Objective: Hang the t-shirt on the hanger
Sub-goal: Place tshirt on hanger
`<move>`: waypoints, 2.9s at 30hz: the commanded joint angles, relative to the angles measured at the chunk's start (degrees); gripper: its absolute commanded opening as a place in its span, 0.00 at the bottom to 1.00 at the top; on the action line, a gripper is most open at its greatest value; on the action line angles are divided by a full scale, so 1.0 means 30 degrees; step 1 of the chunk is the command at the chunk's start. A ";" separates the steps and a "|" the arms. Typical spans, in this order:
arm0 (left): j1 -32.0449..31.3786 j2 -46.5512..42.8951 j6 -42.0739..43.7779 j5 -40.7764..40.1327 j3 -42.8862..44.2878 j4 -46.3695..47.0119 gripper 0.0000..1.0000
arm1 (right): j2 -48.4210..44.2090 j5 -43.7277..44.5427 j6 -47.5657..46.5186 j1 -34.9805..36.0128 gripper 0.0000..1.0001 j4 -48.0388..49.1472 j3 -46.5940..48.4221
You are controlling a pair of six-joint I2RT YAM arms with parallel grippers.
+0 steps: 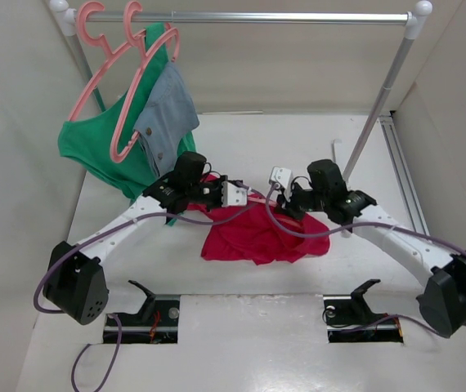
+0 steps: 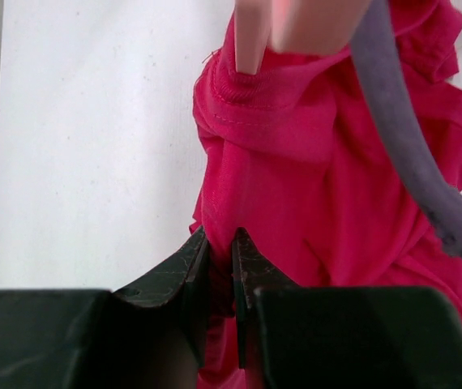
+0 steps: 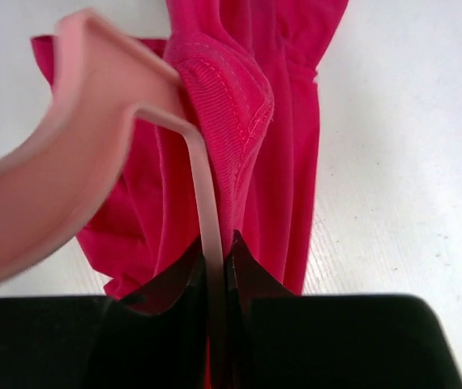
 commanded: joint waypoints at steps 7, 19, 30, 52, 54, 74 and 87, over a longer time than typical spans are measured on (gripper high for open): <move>0.2537 0.0522 0.0441 -0.0150 0.1996 -0.1358 0.00 | -0.4717 0.0612 0.1651 -0.1485 0.00 -0.1674 -0.0522; 0.2920 0.1374 0.0119 -0.1589 0.2846 -0.0360 0.01 | -0.6536 -0.0970 0.0831 -0.2921 0.00 -0.5428 0.0474; 0.2920 0.0846 -0.2750 0.6113 0.3961 -0.2235 0.58 | -0.5540 -0.3049 0.1065 -0.4124 0.00 -0.3437 0.0474; -0.2351 0.3686 -0.6417 0.6153 1.2018 -0.1706 0.81 | -0.4340 -0.2435 0.2618 -0.2544 0.00 -0.0682 -0.0287; -0.2559 0.4096 -0.5569 0.5914 1.2252 -0.2757 0.80 | -0.4339 -0.2259 0.2618 -0.2542 0.00 -0.0682 -0.0113; -0.2734 0.4276 -0.7615 0.6090 1.1902 -0.1533 0.00 | -0.4163 -0.1441 0.2968 -0.2015 0.14 -0.0506 -0.0287; -0.2734 0.3922 -0.6383 0.5097 1.1080 -0.2676 0.00 | -0.6386 0.3763 0.6183 -0.3421 0.84 -0.1788 0.2550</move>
